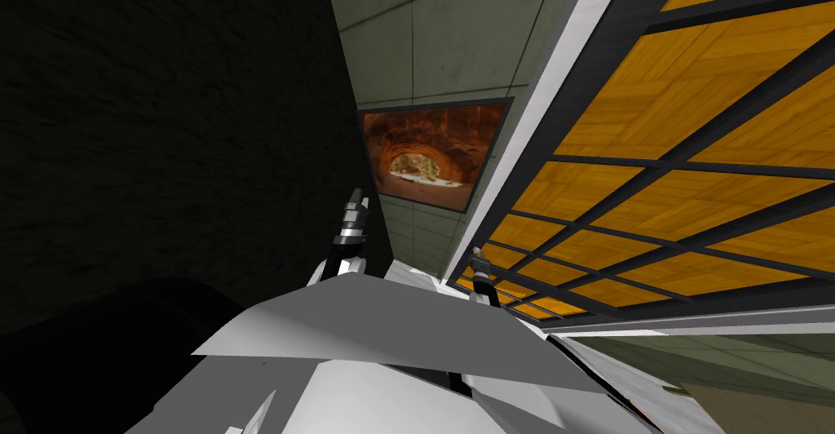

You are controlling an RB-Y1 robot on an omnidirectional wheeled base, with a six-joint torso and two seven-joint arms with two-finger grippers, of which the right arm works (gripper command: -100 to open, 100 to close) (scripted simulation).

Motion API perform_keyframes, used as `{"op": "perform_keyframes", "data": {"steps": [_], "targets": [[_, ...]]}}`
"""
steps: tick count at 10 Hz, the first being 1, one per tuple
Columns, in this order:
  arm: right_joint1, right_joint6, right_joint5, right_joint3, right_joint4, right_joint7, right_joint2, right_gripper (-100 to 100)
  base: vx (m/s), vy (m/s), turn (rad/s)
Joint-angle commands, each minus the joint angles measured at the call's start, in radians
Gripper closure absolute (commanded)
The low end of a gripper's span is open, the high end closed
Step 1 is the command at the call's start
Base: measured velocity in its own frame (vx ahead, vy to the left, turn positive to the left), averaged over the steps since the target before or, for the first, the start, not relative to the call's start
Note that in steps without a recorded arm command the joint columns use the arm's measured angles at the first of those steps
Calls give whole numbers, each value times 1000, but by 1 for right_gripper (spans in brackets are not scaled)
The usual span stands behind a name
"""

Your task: Pull the door open

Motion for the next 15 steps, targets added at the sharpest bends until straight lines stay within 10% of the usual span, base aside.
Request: {"op": "perform_keyframes", "data": {"steps": [1,4,15], "targets": [[-1,1,0,0,0,0,0,100,-10,-2,7],[-1,1,0,0,0,0,0,100,0,0,0],[58,-73,20,133,-13,-187,-146,100,-149,-7,114]]}}
